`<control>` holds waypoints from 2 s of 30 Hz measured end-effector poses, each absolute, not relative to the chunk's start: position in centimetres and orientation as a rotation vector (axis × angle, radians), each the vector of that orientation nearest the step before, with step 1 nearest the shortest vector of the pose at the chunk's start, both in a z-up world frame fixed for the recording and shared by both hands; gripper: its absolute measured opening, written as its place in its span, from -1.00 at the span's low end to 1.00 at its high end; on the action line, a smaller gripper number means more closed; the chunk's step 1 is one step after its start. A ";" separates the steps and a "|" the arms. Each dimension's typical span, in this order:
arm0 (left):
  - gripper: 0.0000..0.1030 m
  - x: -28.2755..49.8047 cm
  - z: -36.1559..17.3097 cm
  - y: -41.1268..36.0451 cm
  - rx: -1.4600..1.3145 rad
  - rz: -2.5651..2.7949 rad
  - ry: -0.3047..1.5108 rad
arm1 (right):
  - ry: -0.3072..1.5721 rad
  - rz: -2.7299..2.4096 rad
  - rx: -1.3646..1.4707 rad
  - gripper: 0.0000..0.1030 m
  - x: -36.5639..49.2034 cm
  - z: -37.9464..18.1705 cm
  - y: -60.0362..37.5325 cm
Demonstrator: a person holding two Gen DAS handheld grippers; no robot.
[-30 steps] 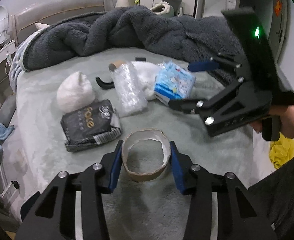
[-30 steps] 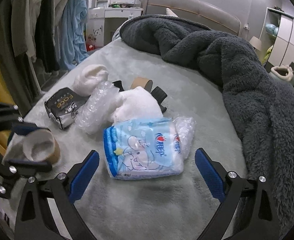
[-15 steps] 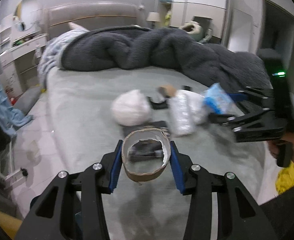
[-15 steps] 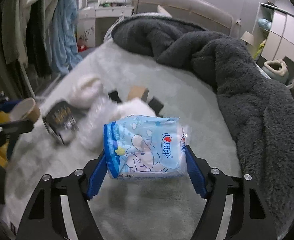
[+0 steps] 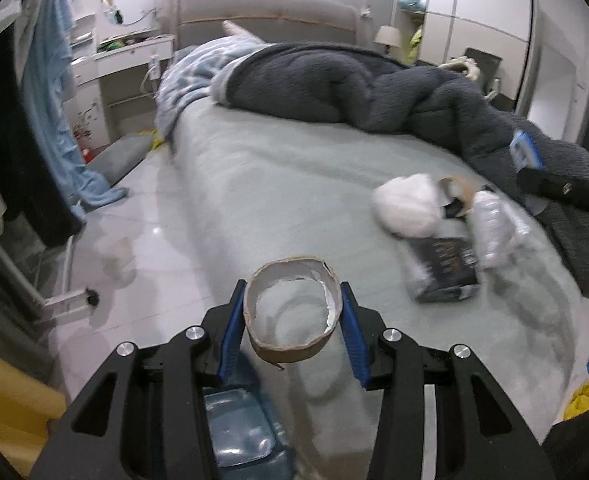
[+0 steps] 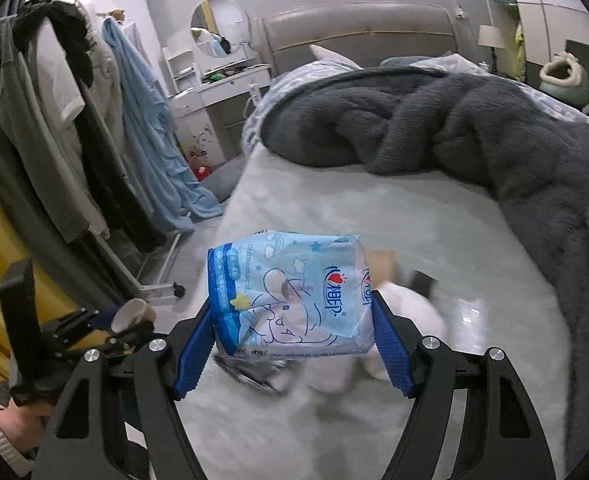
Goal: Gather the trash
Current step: 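Carry both items over the teal bin and open both tools to drop them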
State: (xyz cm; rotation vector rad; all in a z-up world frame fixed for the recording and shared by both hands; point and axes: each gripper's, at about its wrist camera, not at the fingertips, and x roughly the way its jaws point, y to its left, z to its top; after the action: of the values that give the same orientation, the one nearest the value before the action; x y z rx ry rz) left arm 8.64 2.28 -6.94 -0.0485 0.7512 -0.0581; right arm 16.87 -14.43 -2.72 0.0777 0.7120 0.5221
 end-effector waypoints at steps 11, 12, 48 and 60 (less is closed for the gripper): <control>-0.08 8.0 -11.6 9.0 -0.058 0.071 0.943 | 0.752 0.672 0.018 0.43 16.4 -3.2 -4.6; -0.08 7.9 -12.0 9.5 -0.060 0.076 0.957 | 0.761 0.691 0.014 0.44 16.4 -3.4 -3.4; 0.25 3.2 -20.5 20.6 -0.272 0.041 1.341 | 1.171 0.790 -0.142 0.44 16.8 -14.9 15.0; 0.49 2.2 -15.6 22.3 -0.249 0.069 1.105 | 1.270 0.731 -0.253 0.45 16.7 -20.2 16.9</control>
State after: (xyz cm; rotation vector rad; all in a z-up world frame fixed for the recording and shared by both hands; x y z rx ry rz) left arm 2.18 22.29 -15.61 -0.2489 1.1055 0.0685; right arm 16.67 16.89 -20.18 -0.2531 1.2699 0.7310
